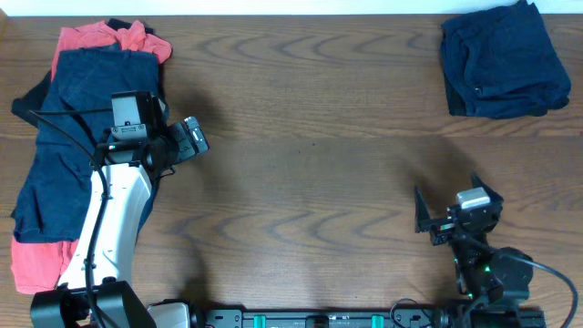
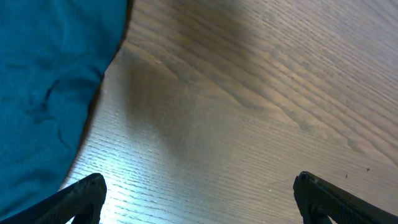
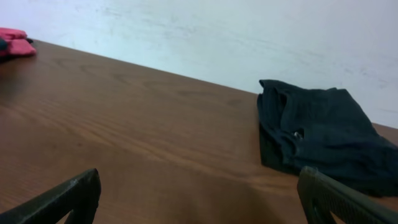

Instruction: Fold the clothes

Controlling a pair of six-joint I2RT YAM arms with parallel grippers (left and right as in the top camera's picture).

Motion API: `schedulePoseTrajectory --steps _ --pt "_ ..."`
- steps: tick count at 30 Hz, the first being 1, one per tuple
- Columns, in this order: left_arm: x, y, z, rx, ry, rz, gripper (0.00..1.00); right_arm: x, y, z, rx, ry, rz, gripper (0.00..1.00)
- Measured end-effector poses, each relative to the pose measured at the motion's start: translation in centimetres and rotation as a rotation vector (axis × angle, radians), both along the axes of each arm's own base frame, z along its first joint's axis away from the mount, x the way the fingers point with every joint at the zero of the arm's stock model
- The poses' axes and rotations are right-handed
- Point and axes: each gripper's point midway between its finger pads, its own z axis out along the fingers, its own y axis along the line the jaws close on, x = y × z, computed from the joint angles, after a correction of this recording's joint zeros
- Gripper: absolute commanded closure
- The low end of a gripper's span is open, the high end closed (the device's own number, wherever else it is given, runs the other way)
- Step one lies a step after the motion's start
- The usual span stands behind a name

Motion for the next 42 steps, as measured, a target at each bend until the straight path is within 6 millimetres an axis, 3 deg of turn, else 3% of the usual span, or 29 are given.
schedulePoseTrajectory --steps 7,17,20,24,42 --pt "0.0 0.0 0.0 0.0 0.0 0.0 0.02 0.3 -0.3 -1.1 -0.003 -0.06 -0.021 0.01" --pt "0.0 0.0 0.0 0.0 0.0 0.0 0.02 0.6 -1.4 0.2 0.027 -0.157 -0.083 0.01" --pt "0.0 0.0 0.0 0.0 0.0 0.0 0.02 0.6 -1.5 -0.2 0.039 -0.139 -0.092 0.01" --pt "0.0 0.0 0.0 0.0 0.0 0.0 0.02 0.6 -1.6 -2.4 0.041 -0.051 -0.101 0.01" --pt "0.0 0.0 0.0 0.0 0.0 0.0 0.02 0.6 -1.9 -2.4 0.039 -0.05 -0.12 0.01"
